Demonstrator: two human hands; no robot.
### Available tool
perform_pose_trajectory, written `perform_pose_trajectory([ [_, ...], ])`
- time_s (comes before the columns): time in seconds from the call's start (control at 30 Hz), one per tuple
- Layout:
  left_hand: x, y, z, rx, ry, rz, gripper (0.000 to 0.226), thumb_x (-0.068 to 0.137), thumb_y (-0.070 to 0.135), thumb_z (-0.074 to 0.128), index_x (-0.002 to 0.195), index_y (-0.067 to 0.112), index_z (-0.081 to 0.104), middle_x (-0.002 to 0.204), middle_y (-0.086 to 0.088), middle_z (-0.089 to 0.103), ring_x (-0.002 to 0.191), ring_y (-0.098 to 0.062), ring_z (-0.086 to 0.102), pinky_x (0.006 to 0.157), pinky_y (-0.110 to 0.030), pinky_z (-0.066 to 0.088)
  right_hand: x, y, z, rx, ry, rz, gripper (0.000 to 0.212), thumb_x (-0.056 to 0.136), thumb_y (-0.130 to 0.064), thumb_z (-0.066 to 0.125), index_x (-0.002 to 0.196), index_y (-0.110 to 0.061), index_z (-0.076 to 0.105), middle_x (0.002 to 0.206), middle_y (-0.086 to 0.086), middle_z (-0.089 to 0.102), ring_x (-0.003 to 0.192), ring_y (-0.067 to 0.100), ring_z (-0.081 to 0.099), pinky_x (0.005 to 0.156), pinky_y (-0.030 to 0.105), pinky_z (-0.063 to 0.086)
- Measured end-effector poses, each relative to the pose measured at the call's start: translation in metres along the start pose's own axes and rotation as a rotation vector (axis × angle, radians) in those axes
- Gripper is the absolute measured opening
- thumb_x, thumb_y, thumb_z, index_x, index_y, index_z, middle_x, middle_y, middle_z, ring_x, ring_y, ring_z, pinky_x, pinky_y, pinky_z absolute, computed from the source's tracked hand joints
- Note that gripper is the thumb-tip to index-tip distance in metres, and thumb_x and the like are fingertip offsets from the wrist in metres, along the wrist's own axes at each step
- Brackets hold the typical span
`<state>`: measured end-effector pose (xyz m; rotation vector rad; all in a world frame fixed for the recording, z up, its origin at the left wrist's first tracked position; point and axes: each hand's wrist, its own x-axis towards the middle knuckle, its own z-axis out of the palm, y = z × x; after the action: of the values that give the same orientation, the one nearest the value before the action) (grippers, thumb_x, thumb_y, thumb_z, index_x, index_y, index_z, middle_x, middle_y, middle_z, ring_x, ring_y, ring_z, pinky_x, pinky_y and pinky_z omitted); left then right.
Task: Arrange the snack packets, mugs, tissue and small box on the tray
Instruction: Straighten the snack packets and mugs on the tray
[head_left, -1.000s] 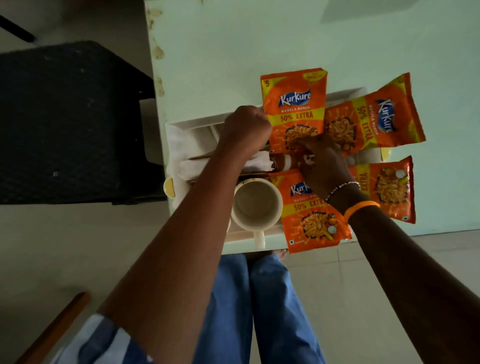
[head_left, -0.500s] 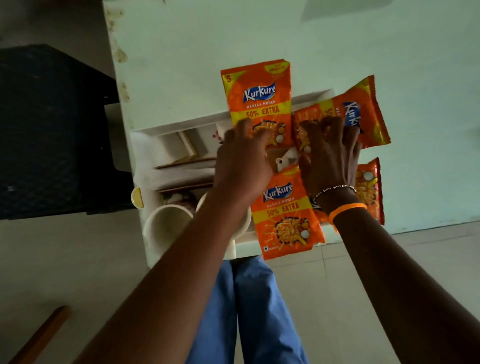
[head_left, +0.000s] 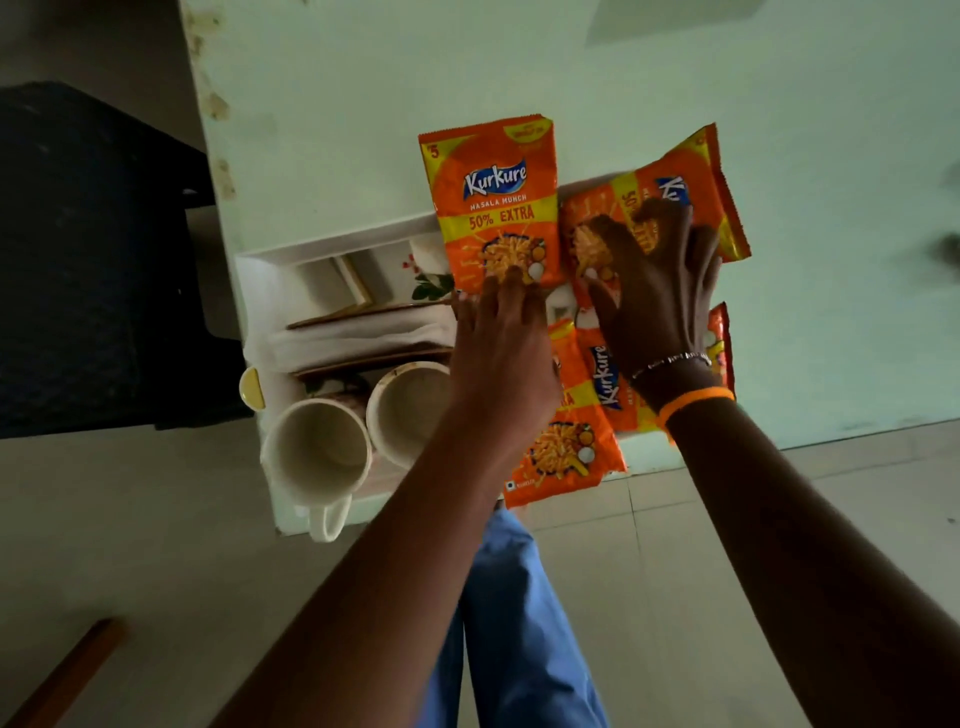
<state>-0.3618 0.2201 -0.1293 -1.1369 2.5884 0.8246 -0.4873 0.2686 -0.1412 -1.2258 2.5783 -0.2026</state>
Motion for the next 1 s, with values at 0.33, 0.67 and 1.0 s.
perform_pose_trajectory([
  [0.33,-0.084,0.037,0.056,-0.138,-0.173,-0.029,0.082,0.088,0.028,0.054,0.146,0.028,-0.004,0.158,-0.009,-0.006,0.145,-0.032,-0.007,0.117,-0.052,0.008,-0.104,0.025,0.015,-0.020,-0.095,0.018,0.044,0.089,-0.039,0.044,0.132,-0.033,0.044,0.147,0.010,0.038,0.140,0.033,0.019,0.113,0.057,0.010],
  [0.67,-0.074,0.015,0.067,-0.024,-0.241,-0.002,0.087,0.086,0.016,0.055,0.146,0.032,-0.007,0.155,-0.005,-0.023,0.142,-0.032,-0.021,0.118,-0.050,0.003,-0.083,0.037,0.017,-0.105,-0.079,-0.070,0.046,0.087,-0.015,0.036,0.127,-0.030,0.051,0.151,0.009,0.034,0.142,0.041,0.015,0.111,0.067,0.005],
  [1.0,-0.093,0.025,0.033,-0.256,-0.011,0.060,0.056,0.082,0.010,0.055,0.135,0.017,0.039,0.148,-0.009,0.032,0.136,-0.026,0.027,0.108,-0.038,0.032,-0.100,0.028,0.016,-0.023,0.146,-0.033,0.037,0.086,-0.023,0.048,0.122,-0.019,0.057,0.133,0.017,0.053,0.126,0.037,0.032,0.104,0.058,0.032],
])
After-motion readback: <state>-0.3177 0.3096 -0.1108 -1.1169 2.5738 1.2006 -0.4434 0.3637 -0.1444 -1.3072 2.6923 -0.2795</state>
